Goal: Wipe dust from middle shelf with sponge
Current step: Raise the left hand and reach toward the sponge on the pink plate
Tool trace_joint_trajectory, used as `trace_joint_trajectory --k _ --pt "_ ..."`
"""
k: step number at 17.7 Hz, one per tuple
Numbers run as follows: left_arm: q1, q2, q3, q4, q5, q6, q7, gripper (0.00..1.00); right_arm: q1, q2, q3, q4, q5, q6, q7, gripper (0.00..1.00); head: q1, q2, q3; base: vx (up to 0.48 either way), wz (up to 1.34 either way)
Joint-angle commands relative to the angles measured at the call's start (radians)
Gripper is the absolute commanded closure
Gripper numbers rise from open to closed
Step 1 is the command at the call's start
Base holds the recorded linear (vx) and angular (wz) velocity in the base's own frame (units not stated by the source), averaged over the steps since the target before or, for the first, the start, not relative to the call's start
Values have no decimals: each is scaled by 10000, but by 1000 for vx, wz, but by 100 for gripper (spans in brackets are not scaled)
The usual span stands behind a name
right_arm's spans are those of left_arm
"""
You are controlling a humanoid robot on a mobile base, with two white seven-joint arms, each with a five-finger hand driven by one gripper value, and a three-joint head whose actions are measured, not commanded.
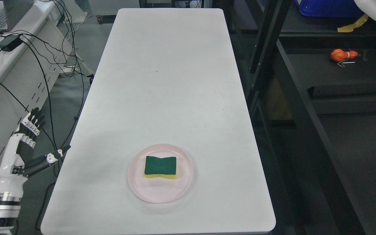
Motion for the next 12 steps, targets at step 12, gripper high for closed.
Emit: trace_joint_trajectory --k 12 --pt "-5013 4074 -7282 310 -9127 -4034 -2762 8 0 -175 -4 -175 0 7 5 0 0 0 0 0 0"
